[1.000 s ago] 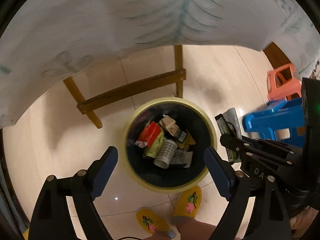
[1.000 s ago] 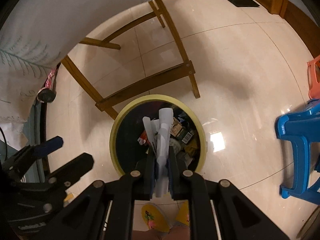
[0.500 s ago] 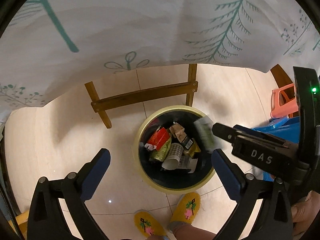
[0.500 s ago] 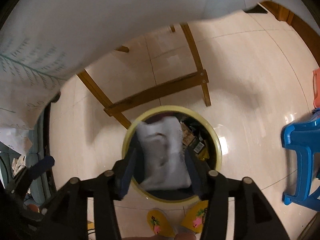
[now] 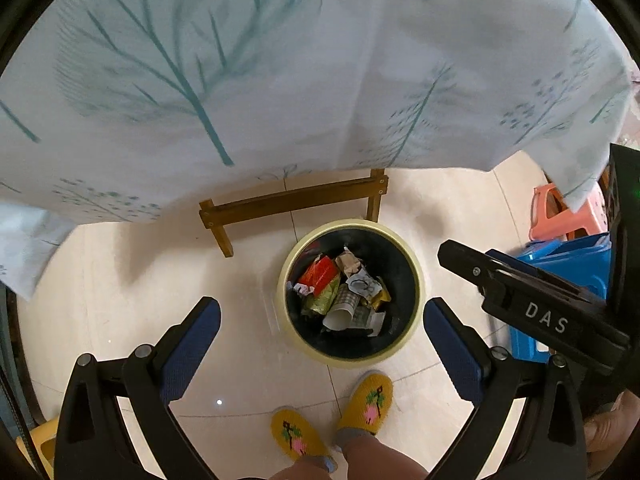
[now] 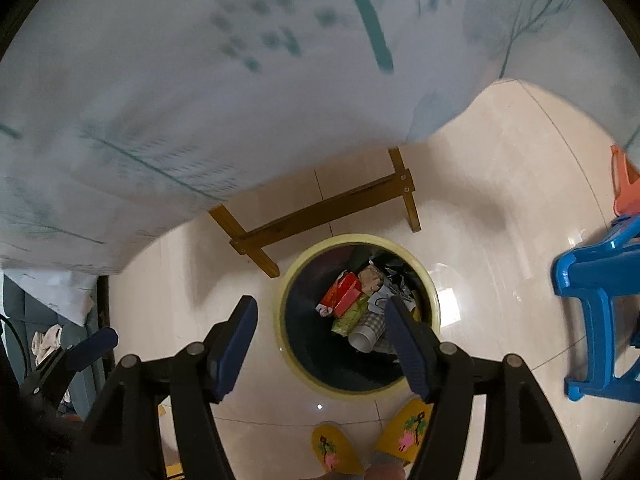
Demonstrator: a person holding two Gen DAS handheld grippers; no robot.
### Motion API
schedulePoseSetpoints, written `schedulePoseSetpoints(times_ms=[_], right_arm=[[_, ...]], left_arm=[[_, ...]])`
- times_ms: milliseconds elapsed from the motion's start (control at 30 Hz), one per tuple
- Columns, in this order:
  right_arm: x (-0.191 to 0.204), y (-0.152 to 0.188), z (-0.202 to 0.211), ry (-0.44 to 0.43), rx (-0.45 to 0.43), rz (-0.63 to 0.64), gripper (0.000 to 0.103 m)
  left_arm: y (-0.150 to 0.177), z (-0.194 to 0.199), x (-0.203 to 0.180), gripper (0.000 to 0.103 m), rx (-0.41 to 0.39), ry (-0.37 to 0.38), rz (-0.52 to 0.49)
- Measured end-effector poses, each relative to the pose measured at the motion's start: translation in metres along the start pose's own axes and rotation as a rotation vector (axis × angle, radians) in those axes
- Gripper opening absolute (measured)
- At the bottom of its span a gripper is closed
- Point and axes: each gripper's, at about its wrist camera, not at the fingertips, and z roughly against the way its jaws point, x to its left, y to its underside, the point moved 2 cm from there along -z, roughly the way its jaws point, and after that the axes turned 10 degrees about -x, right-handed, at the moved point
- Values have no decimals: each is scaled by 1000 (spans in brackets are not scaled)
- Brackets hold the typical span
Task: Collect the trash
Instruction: 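Raise both open tools and return over the table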
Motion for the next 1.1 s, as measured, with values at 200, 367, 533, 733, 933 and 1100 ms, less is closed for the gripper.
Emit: schedulePoseSetpoints(times_ms=[200,367,533,733,933,1100], right_arm=[[18,-6,56,7,-2,-9,66],[43,-16,114,10,-13,9,66],[72,-29,168,9,-47,54,66],[99,-42,222,-4,-122,57,66],[126,-52,256,1,-180,85,66],[142,-63,274,16,-225,109,66]], left_arm=[[-20,59,-4,100,-16,12,-16],[-42,118,-5,100,-56,38,-30],[-63,172,-5,100,-116,66,-69],[-85,224,3,100,-181,96,-81],[-108,264,18,100,-263,117,-67],[-126,283,22,100,-308,136,-66]])
